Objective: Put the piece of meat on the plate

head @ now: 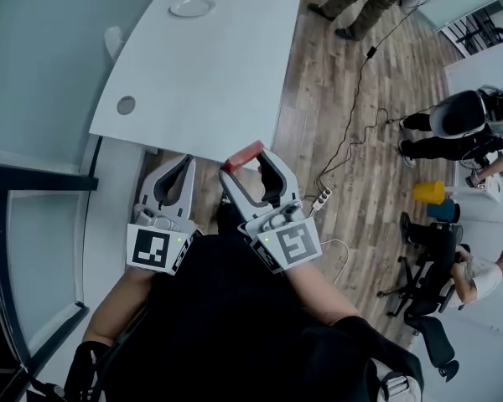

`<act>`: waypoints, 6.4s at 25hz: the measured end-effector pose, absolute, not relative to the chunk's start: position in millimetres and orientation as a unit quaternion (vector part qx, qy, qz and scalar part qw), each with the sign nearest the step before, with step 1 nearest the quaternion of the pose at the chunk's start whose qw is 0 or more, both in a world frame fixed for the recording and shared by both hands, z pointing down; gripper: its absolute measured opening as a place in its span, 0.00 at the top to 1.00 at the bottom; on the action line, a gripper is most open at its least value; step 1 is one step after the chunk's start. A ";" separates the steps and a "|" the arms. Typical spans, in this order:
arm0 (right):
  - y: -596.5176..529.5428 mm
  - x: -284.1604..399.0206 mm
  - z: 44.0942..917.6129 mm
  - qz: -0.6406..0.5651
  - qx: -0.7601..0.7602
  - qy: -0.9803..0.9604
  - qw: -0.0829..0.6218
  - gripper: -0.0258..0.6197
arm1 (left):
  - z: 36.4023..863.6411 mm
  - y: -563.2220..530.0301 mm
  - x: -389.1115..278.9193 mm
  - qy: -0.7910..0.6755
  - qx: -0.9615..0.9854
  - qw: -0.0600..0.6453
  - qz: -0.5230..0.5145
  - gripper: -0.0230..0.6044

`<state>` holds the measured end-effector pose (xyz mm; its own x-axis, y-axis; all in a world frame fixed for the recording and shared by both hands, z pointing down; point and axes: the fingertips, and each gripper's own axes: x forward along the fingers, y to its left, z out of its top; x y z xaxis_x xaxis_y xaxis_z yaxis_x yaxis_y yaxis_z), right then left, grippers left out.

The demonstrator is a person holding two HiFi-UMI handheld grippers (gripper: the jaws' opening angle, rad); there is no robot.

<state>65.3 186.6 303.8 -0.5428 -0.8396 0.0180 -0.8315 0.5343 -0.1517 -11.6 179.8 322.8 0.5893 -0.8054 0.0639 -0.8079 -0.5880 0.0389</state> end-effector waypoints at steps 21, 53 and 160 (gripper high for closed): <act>31.4 134.7 293.1 -0.062 -0.421 0.903 0.058 0.52 | 311.2 38.3 69.0 -0.491 0.870 0.015 0.047 0.98; -167.1 16.3 352.3 -0.140 -0.493 0.859 -0.001 0.52 | 376.1 -180.4 -61.0 -0.439 0.894 0.070 0.058 0.98; 8.2 102.6 268.2 -0.025 -0.558 0.829 0.025 0.96 | 263.1 7.5 33.5 -0.445 0.894 -0.046 0.027 0.98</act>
